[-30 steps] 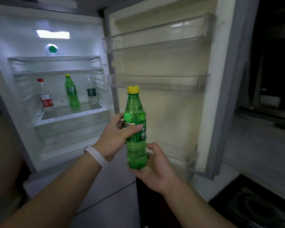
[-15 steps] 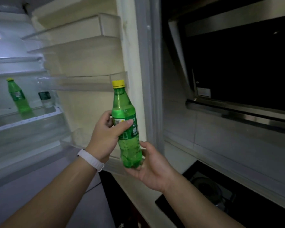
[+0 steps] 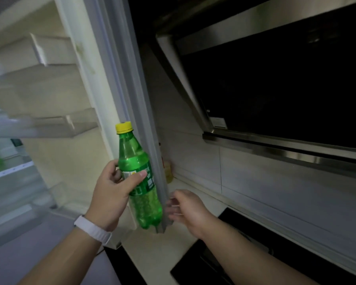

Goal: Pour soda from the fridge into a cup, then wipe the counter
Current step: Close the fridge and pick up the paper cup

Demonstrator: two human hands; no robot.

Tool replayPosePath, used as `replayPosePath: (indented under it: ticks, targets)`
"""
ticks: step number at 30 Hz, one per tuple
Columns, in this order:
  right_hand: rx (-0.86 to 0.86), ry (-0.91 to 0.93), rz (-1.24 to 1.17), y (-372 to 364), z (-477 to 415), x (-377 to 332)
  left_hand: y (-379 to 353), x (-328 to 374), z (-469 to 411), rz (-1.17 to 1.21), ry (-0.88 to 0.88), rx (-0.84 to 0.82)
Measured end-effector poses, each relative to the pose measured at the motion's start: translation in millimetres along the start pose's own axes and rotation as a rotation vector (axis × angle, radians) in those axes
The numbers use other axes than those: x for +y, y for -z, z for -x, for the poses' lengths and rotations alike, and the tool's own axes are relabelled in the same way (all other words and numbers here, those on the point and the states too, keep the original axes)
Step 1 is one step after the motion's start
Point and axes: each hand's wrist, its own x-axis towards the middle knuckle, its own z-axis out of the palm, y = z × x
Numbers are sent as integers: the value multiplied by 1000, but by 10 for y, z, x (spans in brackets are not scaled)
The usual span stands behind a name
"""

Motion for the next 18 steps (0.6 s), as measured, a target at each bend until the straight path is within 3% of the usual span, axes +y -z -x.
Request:
replayPosePath:
  ticks: [3,5,11,18]
  targets:
    - [110,190,410,7,-120,-115,83,31,-2,-27,2,18]
    - [78,273,501,-48,-194,-146,161,57,17,-29,-1,36]
    - [-45,326,503,-315,-340,-110,503,141,105,-23,10,104]
    - [77,354,457,-554,-182,-12,947,310,285,-30,8,147]
